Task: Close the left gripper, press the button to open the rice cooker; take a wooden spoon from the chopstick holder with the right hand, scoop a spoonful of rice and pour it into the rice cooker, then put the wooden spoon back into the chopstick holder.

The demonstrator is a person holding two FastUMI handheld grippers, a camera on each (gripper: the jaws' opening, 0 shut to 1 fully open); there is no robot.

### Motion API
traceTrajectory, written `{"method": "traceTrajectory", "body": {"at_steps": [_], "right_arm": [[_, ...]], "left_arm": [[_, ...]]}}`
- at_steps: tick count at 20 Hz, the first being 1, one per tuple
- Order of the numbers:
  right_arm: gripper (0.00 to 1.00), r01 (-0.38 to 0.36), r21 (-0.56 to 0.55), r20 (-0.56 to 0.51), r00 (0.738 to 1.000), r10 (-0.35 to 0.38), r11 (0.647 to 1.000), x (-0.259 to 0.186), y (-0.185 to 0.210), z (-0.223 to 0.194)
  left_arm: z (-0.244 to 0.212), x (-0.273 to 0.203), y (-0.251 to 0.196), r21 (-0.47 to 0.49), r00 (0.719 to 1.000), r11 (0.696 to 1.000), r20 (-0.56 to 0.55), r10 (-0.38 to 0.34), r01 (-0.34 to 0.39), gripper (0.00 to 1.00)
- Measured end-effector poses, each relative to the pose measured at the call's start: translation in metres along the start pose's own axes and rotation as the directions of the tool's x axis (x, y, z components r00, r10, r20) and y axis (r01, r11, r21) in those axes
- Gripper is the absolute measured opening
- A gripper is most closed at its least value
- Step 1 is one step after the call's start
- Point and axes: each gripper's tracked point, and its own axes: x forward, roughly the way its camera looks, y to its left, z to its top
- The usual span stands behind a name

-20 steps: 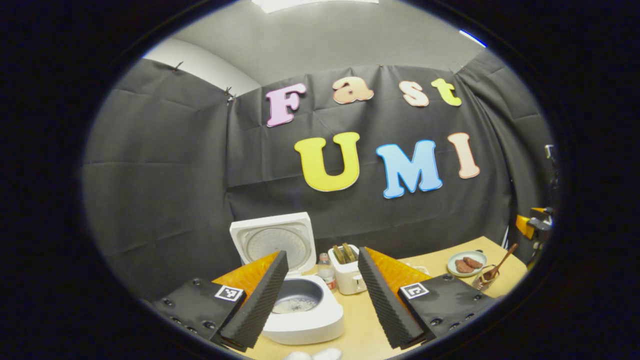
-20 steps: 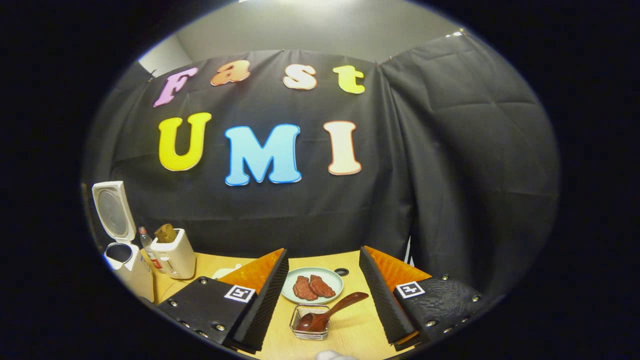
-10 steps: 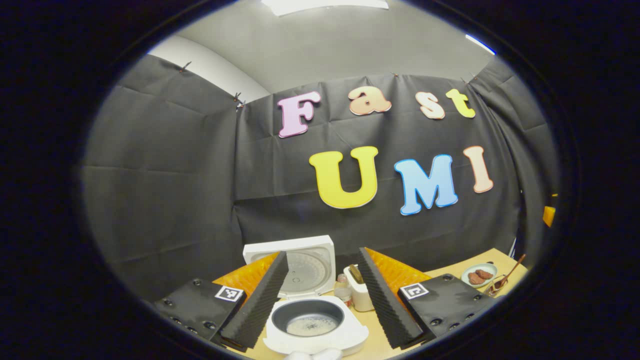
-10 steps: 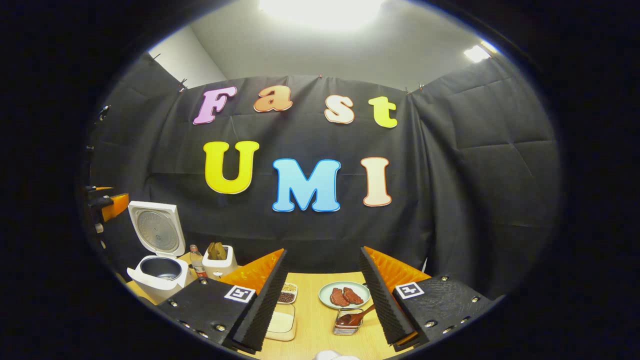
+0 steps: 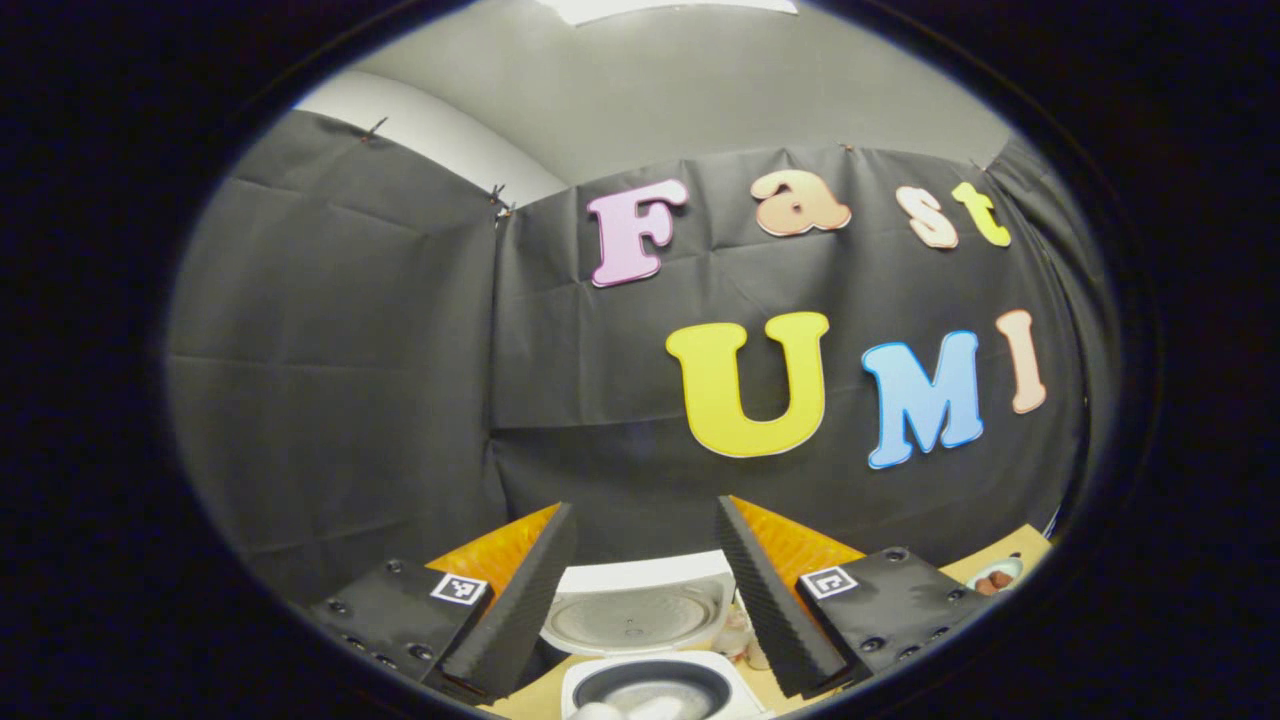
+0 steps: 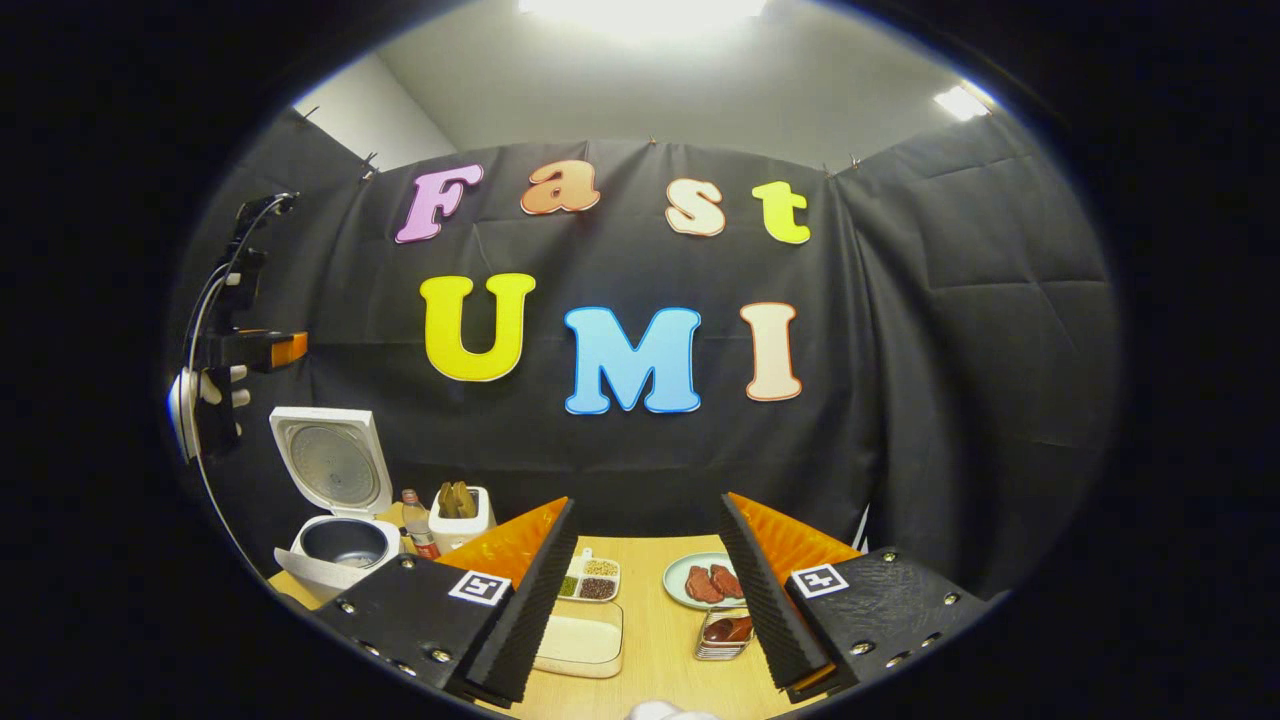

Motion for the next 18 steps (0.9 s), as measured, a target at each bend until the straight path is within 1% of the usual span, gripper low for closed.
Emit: {"method": "traceTrajectory", "body": {"at_steps": [2, 5, 6, 7, 10, 13, 14, 15, 16, 17, 18], "right_arm": [[0.87, -0.002, -0.005, -0.015, 1.0, 0.002, 1.0, 0.003, 0.003, -0.005], [0.87, -0.005, -0.016, -0.044, 0.999, 0.004, 1.0, 0.01, 0.008, -0.013], [0.87, -0.004, -0.018, -0.054, 0.999, 0.003, 1.0, 0.011, 0.008, -0.015], [0.87, -0.006, -0.016, -0.063, 0.998, 0.005, 1.0, 0.013, 0.01, -0.017], [0.87, -0.008, -0.009, -0.086, 0.996, 0.007, 1.0, 0.017, 0.012, -0.025], [0.87, -0.01, -0.008, -0.098, 0.995, 0.009, 1.0, 0.019, 0.014, -0.029], [0.87, -0.011, -0.007, -0.103, 0.995, 0.01, 1.0, 0.018, 0.014, -0.031], [0.87, -0.013, -0.004, -0.106, 0.994, 0.013, 1.0, 0.019, 0.014, -0.031], [0.87, -0.014, 0.002, -0.107, 0.994, 0.014, 1.0, 0.019, 0.014, -0.032], [0.87, -0.015, 0.007, -0.111, 0.994, 0.016, 1.0, 0.02, 0.014, -0.034], [0.87, -0.021, 0.016, -0.115, 0.993, 0.022, 1.0, 0.02, 0.016, -0.035]], "left_arm": [[-0.009, 0.037, 0.01, 0.0, 0.999, 1.0, -0.027, 0.028, -0.028, 0.96], [-0.038, 0.081, 0.013, -0.033, 0.994, 0.999, -0.104, 0.036, -0.04, 0.97], [-0.048, 0.091, 0.014, -0.029, 0.992, 0.999, -0.123, 0.041, -0.045, 0.97], [-0.061, 0.099, 0.016, -0.021, 0.986, 0.998, -0.155, 0.054, -0.058, 1.0], [-0.104, 0.126, 0.025, -0.001, 0.967, 0.997, -0.243, 0.078, -0.08, 0.99], [-0.135, 0.137, 0.028, 0.014, 0.945, 0.995, -0.313, 0.093, -0.094, 1.0], [-0.141, 0.139, 0.028, 0.025, 0.938, 0.996, -0.336, 0.089, -0.085, 0.98], [-0.138, 0.141, 0.03, 0.026, 0.943, 0.996, -0.32, 0.092, -0.089, 0.98], [-0.142, 0.141, 0.028, 0.026, 0.939, 0.996, -0.334, 0.087, -0.084, 0.98], [-0.142, 0.139, 0.027, 0.015, 0.938, 0.997, -0.338, 0.08, -0.079, 1.0], [-0.143, 0.138, 0.025, 0.0, 0.933, 0.997, -0.354, 0.067, -0.072, 0.96]]}}
